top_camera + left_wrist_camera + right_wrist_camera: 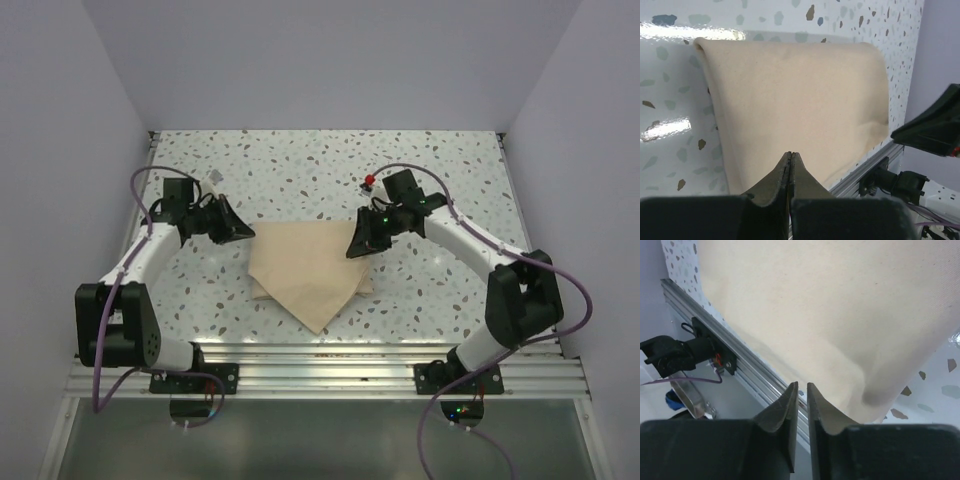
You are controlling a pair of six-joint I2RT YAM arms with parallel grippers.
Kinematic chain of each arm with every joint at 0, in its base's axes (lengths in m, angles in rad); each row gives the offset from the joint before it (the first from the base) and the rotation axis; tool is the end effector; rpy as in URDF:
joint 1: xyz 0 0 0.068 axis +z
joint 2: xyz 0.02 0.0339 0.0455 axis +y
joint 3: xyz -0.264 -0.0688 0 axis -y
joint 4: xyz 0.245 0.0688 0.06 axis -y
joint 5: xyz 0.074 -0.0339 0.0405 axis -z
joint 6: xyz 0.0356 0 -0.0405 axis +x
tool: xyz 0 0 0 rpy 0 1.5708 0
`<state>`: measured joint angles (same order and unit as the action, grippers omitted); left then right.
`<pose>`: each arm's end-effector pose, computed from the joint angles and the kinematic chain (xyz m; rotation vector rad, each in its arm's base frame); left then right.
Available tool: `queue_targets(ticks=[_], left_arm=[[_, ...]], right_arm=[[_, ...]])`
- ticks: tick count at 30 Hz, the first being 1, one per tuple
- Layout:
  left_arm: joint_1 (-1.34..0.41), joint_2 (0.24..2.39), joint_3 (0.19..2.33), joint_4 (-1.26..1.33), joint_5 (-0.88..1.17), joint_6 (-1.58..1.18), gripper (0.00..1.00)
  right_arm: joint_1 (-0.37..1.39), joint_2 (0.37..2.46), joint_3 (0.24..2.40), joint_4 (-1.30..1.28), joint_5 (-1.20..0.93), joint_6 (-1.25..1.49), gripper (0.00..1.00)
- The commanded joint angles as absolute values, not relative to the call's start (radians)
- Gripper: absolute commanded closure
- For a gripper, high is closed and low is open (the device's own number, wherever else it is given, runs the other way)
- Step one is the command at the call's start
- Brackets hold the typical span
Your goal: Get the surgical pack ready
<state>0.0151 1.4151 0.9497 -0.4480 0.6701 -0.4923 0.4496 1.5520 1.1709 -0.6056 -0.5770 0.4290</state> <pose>0.2875 -0.0178 0.2373 -0.3358 2.4632 -1.0342 0.2816 0.1574 0.2554 -0.2649 2.6590 1.0552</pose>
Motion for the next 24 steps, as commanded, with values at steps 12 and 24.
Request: queue_targets(ticks=[12, 24], left_arm=[[0.008, 1.520, 0.765, -0.405, 0.655, -0.437, 1.00], [0.008, 1.111, 0.879, -0.674, 0.345, -0.408, 0.82]], right_arm=[[0.325, 1.556, 0.973, -0.620, -0.626, 0.361, 0.89], [0.324, 1.459, 0.967, -0.894, -0.388, 0.402, 0.89]])
